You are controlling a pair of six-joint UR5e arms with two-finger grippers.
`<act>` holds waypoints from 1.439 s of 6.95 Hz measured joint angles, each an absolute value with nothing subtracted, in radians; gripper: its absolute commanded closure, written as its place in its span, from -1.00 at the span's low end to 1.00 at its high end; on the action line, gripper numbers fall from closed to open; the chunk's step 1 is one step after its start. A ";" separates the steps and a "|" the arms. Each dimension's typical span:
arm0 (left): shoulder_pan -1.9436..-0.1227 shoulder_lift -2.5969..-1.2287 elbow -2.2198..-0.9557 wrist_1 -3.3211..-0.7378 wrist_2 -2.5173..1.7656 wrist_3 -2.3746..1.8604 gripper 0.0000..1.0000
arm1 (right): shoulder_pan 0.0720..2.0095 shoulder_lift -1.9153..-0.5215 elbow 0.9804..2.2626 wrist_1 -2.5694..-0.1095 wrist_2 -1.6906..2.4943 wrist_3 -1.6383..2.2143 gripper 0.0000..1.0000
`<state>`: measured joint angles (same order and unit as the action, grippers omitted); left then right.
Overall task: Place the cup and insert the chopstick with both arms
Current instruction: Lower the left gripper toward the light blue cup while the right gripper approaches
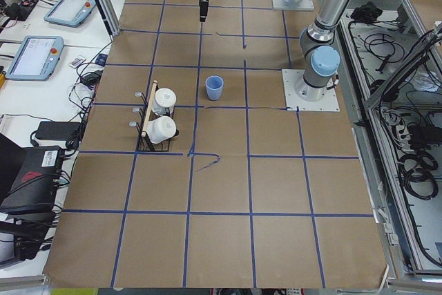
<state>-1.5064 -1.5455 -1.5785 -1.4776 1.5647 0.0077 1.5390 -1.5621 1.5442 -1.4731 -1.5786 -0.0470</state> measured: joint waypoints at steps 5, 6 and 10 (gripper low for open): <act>-1.506 -1.543 -1.578 -1.485 1.564 0.007 -1.00 | 1.531 -1.557 1.551 -1.460 -1.589 -0.058 -1.00; -1.506 -1.543 -1.578 -1.485 1.564 0.007 -1.00 | 1.531 -1.557 1.551 -1.446 -1.590 -0.059 -1.00; -1.506 -1.541 -1.578 -1.485 1.565 0.006 -1.00 | 1.532 -1.557 1.552 -1.425 -1.589 -0.061 -1.00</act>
